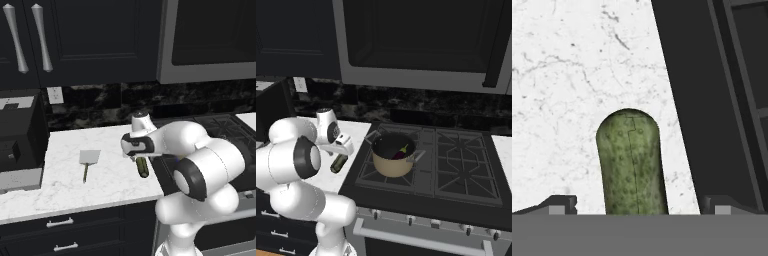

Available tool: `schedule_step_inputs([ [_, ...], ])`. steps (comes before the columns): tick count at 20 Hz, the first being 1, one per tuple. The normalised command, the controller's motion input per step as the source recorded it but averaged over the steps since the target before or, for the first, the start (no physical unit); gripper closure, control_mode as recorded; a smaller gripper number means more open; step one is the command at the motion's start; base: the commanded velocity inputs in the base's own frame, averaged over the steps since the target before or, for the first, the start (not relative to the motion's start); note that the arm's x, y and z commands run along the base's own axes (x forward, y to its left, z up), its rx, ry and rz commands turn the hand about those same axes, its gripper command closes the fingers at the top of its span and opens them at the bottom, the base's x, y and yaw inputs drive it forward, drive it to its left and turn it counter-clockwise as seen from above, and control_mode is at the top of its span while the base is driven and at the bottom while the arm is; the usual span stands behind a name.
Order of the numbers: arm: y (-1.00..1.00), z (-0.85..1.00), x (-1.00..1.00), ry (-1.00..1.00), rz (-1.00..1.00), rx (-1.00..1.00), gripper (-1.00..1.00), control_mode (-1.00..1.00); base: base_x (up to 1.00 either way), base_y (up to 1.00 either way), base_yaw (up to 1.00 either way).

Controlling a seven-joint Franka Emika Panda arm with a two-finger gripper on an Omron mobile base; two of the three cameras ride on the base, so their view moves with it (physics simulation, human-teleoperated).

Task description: Put the eggplant and cucumber in the pot. Retrieve the spatula and lightly stir the vegetables in the pot.

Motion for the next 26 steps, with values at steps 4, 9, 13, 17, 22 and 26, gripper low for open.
schedule_step_inputs([
  [4, 0.0, -0.2, 0.12, -0.06, 0.0, -0.01, -1.0, -1.0, 0.0, 0.0, 0.0],
  [9, 0.0, -0.32, 0.03, -0.01, 0.0, -0.03, -1.0, -1.0, 0.0, 0.0, 0.0],
  [13, 0.0, -0.3, 0.07, -0.01, 0.0, -0.02, -1.0, -1.0, 0.0, 0.0, 0.0],
  [17, 0.0, -0.27, 0.04, -0.01, 0.0, -0.02, -1.0, -1.0, 0.0, 0.0, 0.0],
  [22, 0.0, -0.07, 0.0, -0.05, 0.0, 0.0, 1.0, -1.0, 0.0, 0.0, 0.0],
  [26, -0.04, 0.34, -0.43, -0.19, 0.0, 0.0, 1.0, -1.0, 0.0, 0.0, 0.0],
])
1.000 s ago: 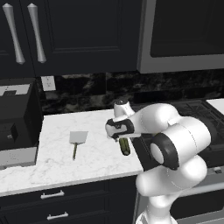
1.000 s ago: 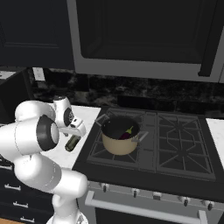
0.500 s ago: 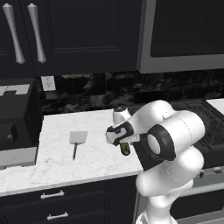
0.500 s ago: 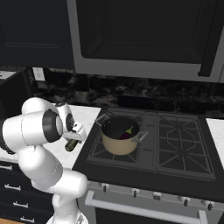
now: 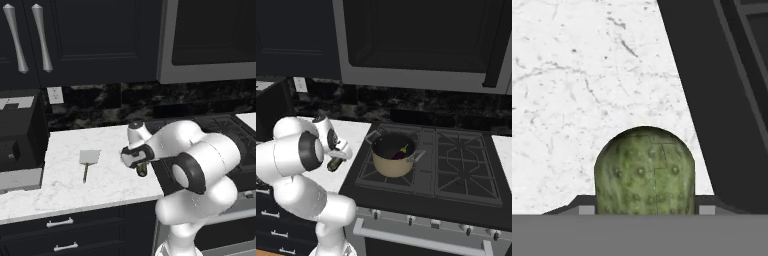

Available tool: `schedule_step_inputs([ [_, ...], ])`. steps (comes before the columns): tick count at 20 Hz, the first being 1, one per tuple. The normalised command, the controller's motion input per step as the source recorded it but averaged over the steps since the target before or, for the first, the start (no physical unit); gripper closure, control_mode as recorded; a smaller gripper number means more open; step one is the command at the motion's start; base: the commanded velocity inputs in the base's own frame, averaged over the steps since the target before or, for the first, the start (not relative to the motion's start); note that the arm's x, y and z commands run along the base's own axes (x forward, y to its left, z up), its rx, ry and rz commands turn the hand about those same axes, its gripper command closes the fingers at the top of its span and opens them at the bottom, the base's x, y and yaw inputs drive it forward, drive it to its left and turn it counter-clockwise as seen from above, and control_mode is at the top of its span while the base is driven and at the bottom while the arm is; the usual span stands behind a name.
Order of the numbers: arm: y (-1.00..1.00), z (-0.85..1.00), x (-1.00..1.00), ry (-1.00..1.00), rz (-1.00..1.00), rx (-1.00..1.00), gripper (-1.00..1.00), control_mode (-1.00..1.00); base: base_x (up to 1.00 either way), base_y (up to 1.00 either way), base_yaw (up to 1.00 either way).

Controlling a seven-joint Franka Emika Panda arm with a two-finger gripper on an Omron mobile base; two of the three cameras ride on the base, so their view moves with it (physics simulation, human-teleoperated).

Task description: Put the eggplant and cucumber in the pot. Retrieve the spatula and lightly stir the vegetables in the pot.

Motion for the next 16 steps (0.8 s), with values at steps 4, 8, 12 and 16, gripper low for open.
schedule_step_inputs([
  [4, -0.21, 0.91, -0.77, -0.25, 0.0, 0.02, 1.0, -1.0, 0.0, 0.0, 0.0],
  [8, -0.16, 1.0, -0.79, -0.22, -0.01, 0.09, 1.0, -1.0, 0.0, 0.0, 0.0],
  [12, -0.27, 1.0, -0.87, -0.11, -0.04, 0.16, 1.0, -1.0, 0.0, 0.0, 0.0],
  [16, -0.51, 1.0, -0.52, -0.1, -0.08, 0.07, 1.0, -1.0, 0.0, 0.0, 0.0],
])
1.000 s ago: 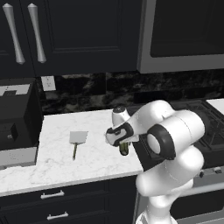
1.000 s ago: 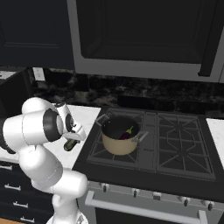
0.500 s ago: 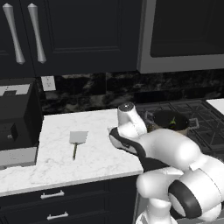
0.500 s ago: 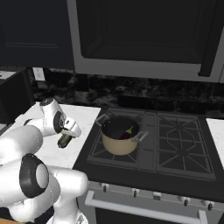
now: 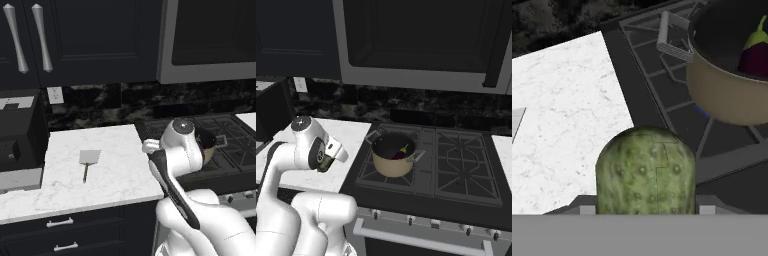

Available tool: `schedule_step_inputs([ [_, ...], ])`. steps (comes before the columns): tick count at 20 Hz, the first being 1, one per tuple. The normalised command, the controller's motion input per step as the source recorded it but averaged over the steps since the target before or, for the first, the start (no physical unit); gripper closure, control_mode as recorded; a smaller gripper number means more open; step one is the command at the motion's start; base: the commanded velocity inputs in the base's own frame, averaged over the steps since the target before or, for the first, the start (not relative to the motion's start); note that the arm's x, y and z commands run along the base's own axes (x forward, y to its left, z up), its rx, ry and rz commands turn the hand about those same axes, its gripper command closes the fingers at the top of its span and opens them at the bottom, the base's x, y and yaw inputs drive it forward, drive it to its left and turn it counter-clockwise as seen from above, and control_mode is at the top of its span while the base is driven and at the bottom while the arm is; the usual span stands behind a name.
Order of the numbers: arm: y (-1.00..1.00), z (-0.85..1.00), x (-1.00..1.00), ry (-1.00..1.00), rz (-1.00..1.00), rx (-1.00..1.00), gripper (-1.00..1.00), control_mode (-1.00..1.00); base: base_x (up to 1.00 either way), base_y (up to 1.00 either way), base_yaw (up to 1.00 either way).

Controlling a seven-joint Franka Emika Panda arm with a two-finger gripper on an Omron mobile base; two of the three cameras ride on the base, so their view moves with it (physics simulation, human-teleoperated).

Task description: Put the eggplant and cucumber in the pot. Retrieve the spatula and lightly stir the vegetables in the pot.

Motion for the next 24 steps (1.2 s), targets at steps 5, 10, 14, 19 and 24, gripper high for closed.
schedule_step_inputs([
  [5, -0.97, 1.0, -0.08, -0.25, -0.12, 0.0, 1.0, -1.0, 0.0, 0.0, 0.0],
  [10, -0.91, 1.0, 0.06, -0.26, -0.1, 0.0, 1.0, -1.0, 0.0, 0.0, 0.0],
  [14, -0.69, 0.42, 0.32, -0.14, -0.05, 0.0, 1.0, -1.0, 0.0, 0.0, 0.0],
  [19, -0.33, -0.01, 0.31, -0.08, 0.0, 0.0, 1.0, -1.0, 0.0, 0.0, 0.0],
  [24, -0.13, -0.29, 0.53, -0.03, 0.0, 0.0, 1.0, -1.0, 0.0, 0.0, 0.0],
])
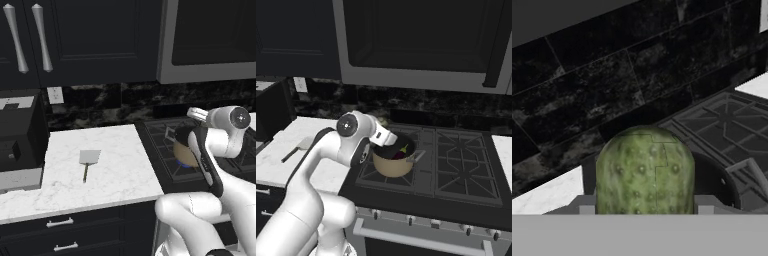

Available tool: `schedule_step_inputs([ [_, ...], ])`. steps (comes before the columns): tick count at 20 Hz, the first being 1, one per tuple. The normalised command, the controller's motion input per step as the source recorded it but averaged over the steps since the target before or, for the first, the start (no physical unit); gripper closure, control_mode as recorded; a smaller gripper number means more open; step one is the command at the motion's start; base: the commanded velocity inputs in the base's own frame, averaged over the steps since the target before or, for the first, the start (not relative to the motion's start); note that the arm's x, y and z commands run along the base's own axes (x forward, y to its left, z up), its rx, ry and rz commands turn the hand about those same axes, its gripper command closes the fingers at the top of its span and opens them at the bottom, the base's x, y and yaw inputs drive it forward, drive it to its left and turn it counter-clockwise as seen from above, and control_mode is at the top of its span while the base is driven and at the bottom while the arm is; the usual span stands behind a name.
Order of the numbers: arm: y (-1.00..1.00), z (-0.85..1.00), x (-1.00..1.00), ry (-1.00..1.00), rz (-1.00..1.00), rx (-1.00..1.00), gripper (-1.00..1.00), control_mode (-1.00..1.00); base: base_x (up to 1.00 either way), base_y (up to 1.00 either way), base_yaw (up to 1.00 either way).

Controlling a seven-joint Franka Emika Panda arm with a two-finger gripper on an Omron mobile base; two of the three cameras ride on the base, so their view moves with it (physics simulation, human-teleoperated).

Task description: Put the eggplant and cucumber in the pot. Retrieve the spatula and lightly stir the vegetables in the pot.

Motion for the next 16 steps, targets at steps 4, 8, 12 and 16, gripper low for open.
schedule_step_inputs([
  [4, -0.01, -0.48, 0.49, -0.06, 0.0, 0.0, 1.0, -1.0, 0.0, 0.0, 0.0],
  [8, -0.13, -0.35, 0.44, -0.06, 0.0, 0.0, 1.0, -1.0, 0.0, 0.0, 0.0],
  [12, -0.21, -0.15, 0.39, 0.0, 0.0, 0.0, 1.0, -1.0, 0.0, 0.0, 0.0],
  [16, -0.21, -0.08, 0.31, 0.01, 0.0, 0.0, 1.0, -1.0, 0.0, 0.0, 0.0],
])
